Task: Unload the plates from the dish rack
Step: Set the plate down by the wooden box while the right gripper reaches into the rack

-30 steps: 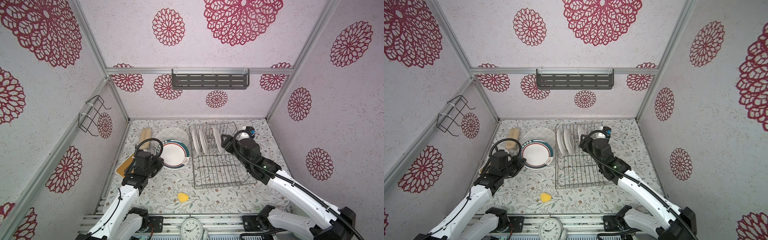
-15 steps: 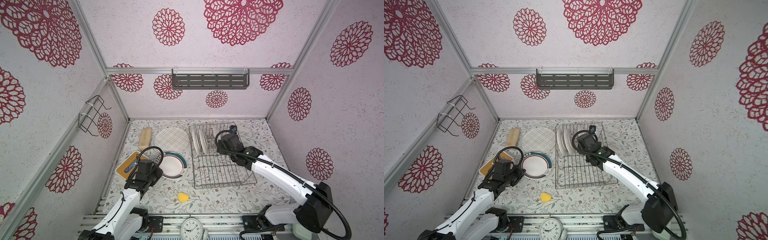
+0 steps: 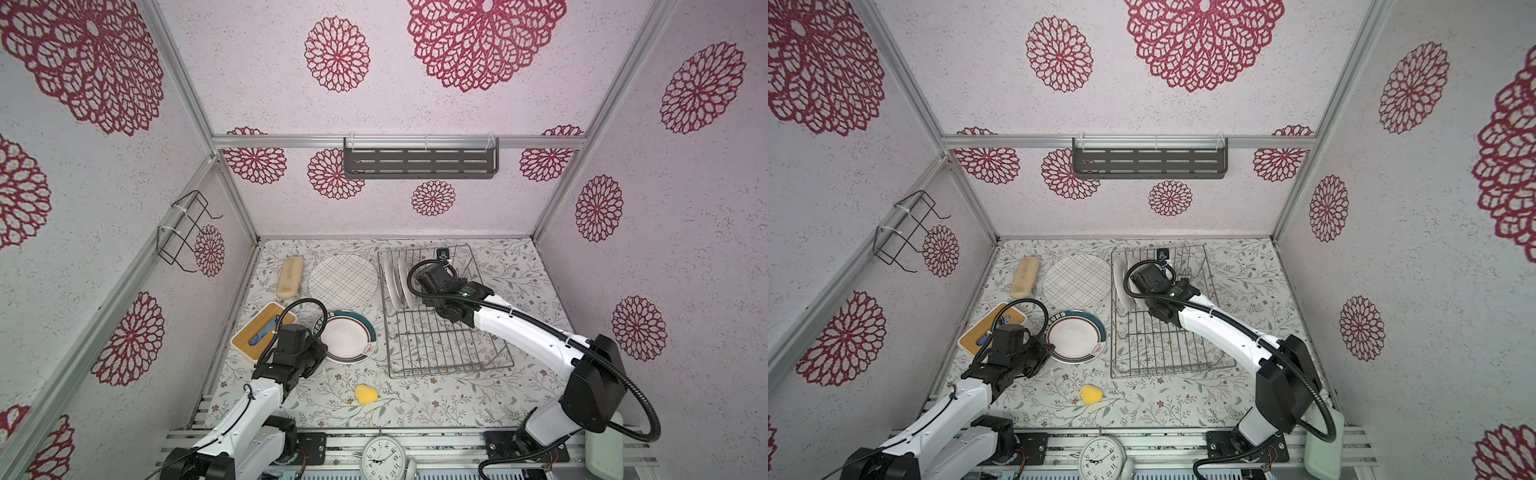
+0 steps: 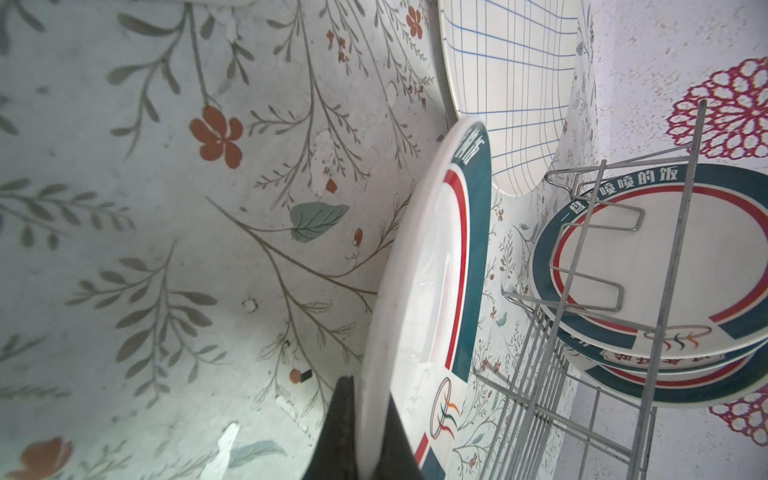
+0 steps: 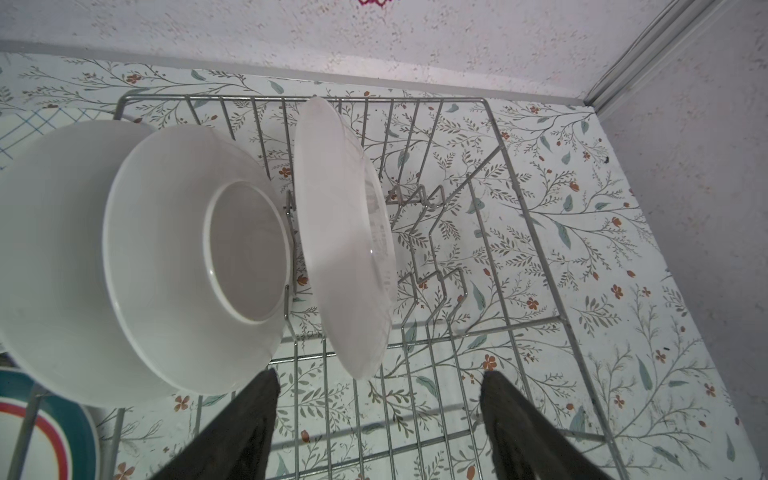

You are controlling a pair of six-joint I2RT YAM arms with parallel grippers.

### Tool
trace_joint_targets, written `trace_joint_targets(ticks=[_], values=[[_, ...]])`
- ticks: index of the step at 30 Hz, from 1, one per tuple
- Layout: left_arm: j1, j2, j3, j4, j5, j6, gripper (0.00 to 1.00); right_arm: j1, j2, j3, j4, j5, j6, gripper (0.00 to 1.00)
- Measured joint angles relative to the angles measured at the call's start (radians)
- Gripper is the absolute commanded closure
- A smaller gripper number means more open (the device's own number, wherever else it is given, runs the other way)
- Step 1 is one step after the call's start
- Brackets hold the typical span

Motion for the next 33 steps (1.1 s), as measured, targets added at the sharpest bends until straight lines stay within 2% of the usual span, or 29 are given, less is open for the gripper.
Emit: trace_joint_targets(ticks=[8, 26, 33], values=[[0.000, 0.019, -0.018, 0.047, 0.023, -0.012, 1.00, 0.009, 0.097, 0.061, -0.023, 0.065, -0.024, 0.24], [0.001, 0.047, -0.065, 0.094, 0.041, -0.027, 0.77, 0.011, 0.253, 0.119, -0.025, 0.160, -0.066, 0.32], [0.001, 0.046, -0.066, 0.084, 0.035, -0.023, 0.62, 0.011, 0.266, 0.121, -0.025, 0.185, -0.073, 0.34]])
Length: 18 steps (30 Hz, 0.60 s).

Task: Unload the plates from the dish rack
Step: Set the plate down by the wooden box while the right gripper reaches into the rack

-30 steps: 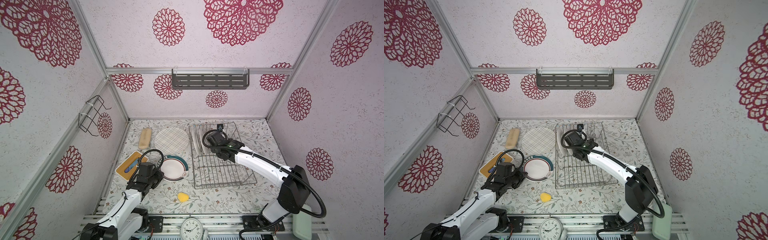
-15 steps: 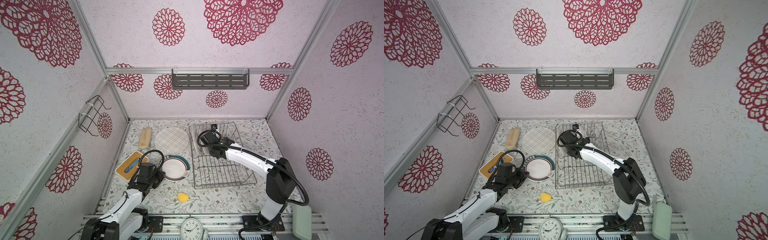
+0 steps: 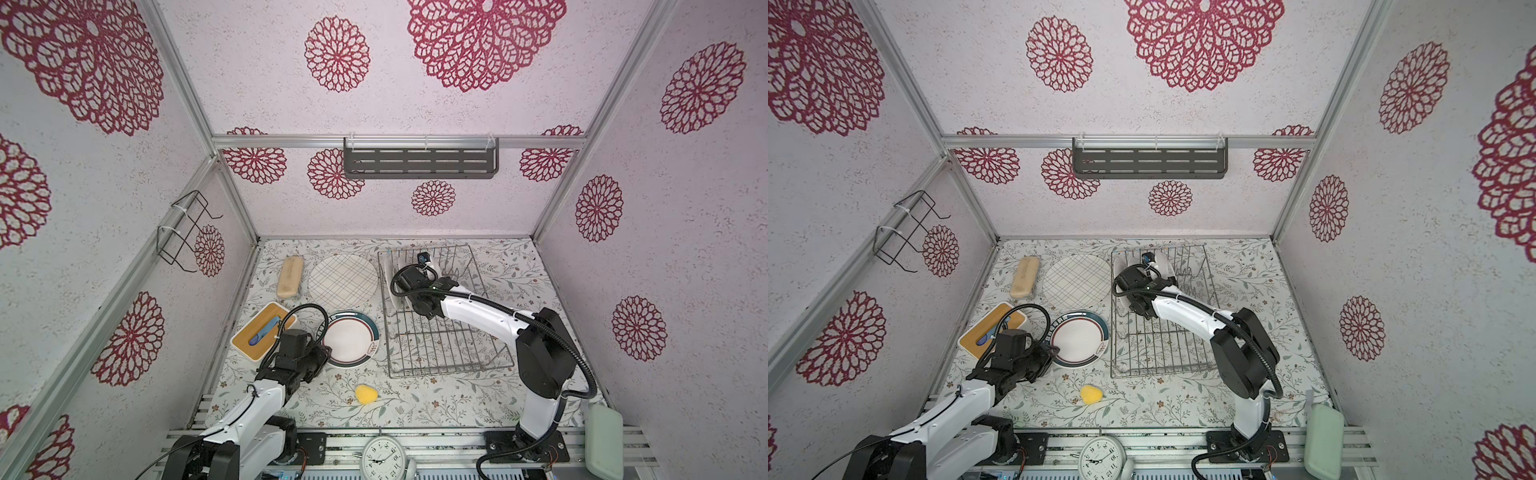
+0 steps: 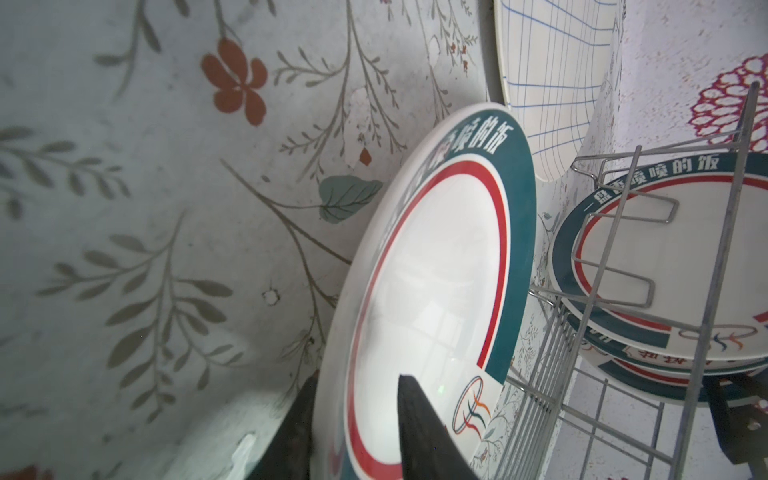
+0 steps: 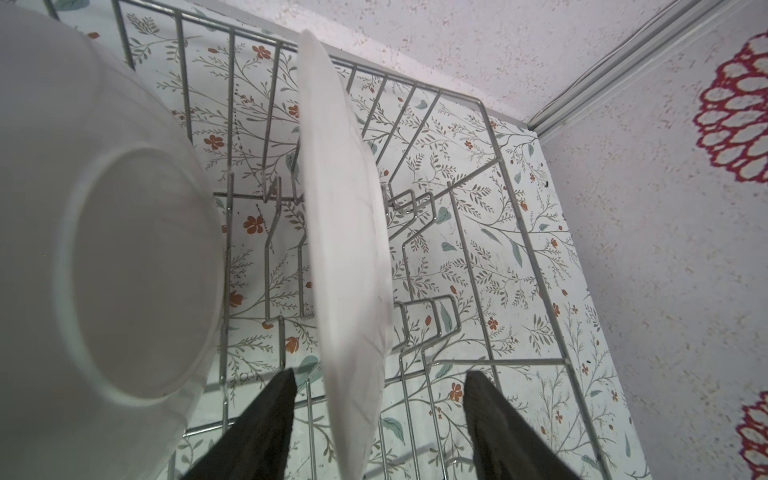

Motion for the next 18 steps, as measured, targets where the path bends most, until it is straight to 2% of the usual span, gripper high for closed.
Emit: trace_joint_targets(ticks=[18], values=[[0.002, -0.082, -0.006, -0.093, -0.025, 0.007, 0.31, 0.000, 0.058, 0.044, 0.018, 0.046, -0.018, 0.45]])
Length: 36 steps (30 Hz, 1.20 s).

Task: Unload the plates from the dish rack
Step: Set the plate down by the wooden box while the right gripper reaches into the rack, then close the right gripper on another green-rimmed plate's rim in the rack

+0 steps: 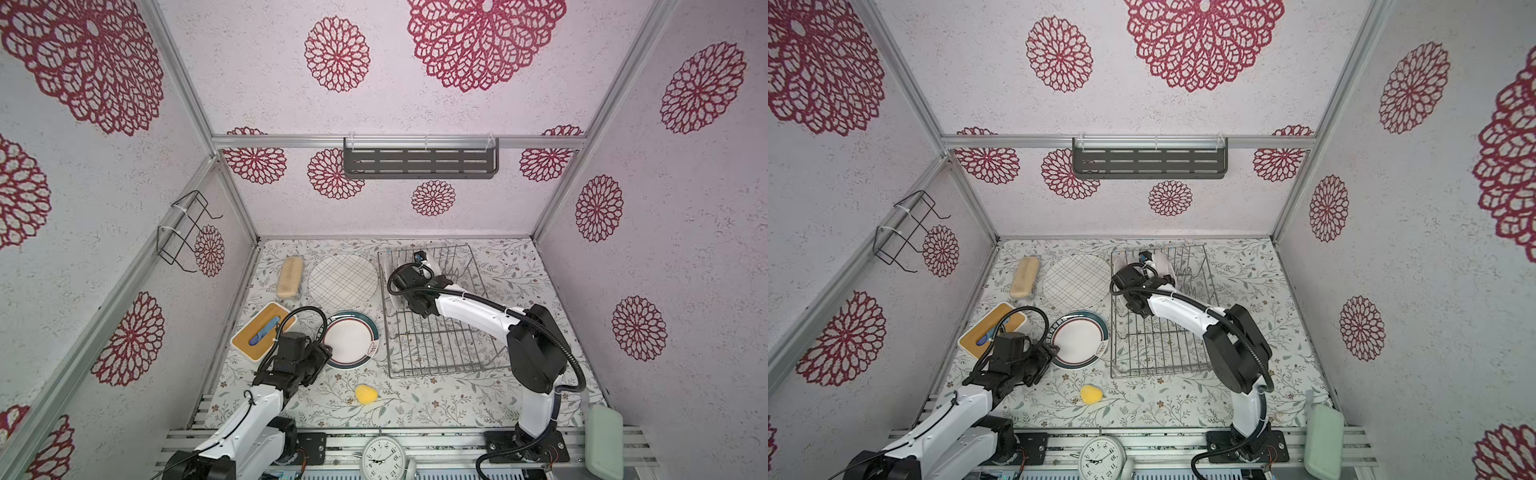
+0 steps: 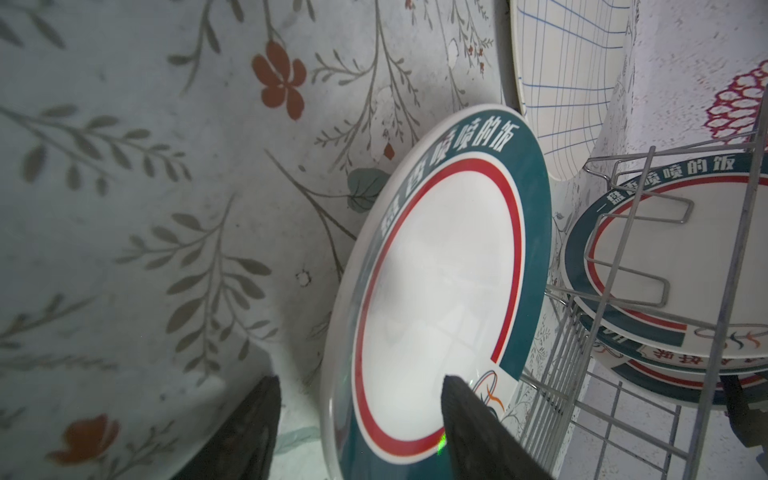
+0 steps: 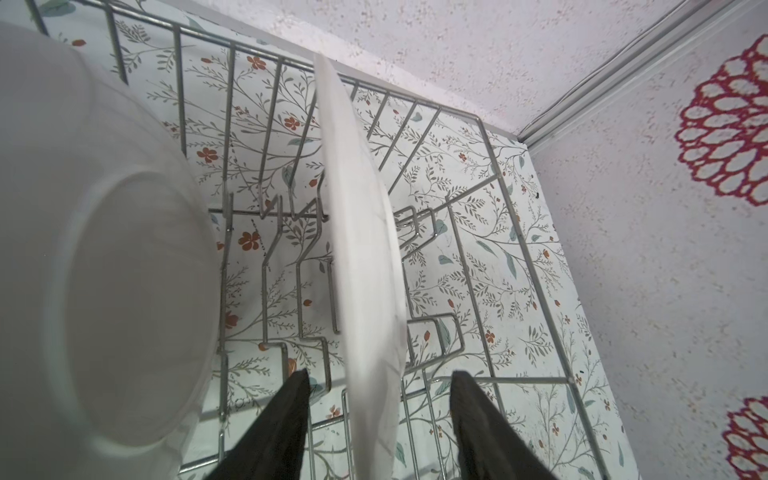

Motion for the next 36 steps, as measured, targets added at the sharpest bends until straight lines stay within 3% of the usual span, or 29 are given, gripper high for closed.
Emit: trace_joint_targets(ticks=[19, 36], values=[[0.000, -0.159, 0.165, -0.213, -0.021, 0.032, 0.27, 0.000, 0.039, 0.007, -0.010, 0.059, -0.008, 0.63], [0.000, -0.114, 0.285, -0.237, -0.009, 0.050, 0.27, 0.000, 0.046, 0.008, -0.019, 0.083, -0.016, 0.78]])
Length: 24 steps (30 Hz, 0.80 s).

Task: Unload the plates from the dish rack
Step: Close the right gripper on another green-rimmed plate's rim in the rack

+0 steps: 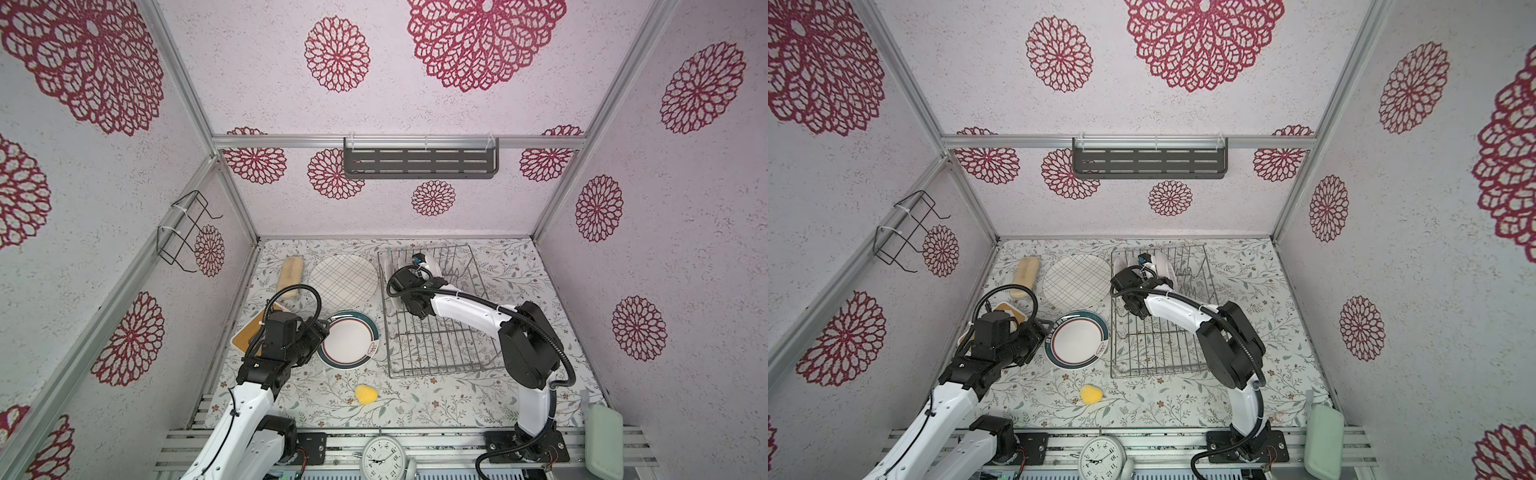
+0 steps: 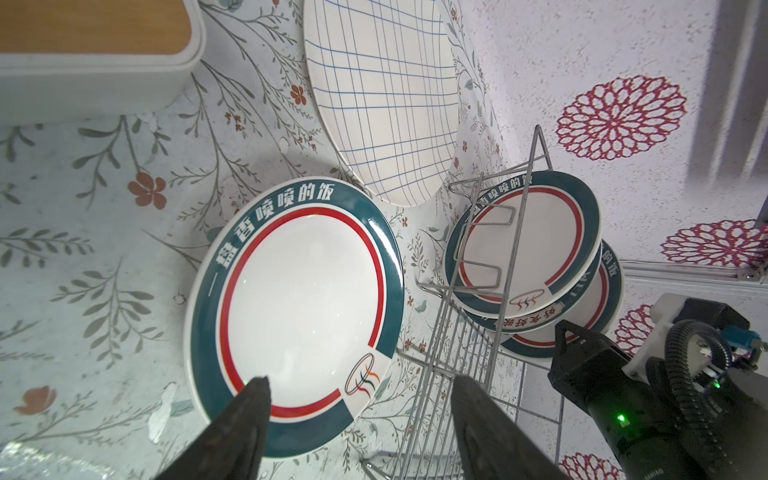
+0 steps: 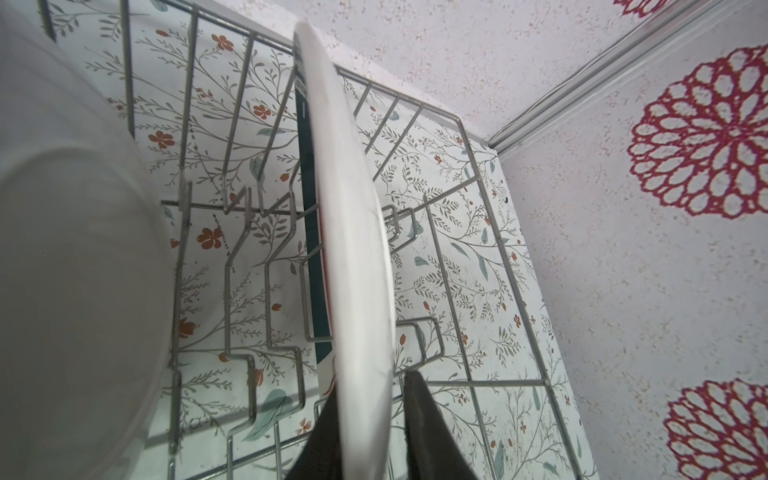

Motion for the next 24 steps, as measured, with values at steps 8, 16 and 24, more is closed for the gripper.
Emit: trace_joint_targets(ticks=[8, 16, 24], values=[[-0.005, 0.030, 0.026, 0.012, 0.011, 0.000, 0.27, 0.002, 0.001, 0.002, -0.005, 0.012, 0.000, 0.85], [-0.019, 0.051, 0.031, 0.028, 0.013, 0.000, 0.27, -0.003, 0.007, 0.024, -0.016, 0.079, 0.009, 0.96], [-0.031, 0.059, 0.031, 0.042, 0.013, 0.000, 0.27, 0.005, 0.023, 0.043, -0.044, 0.105, 0.022, 1.00]])
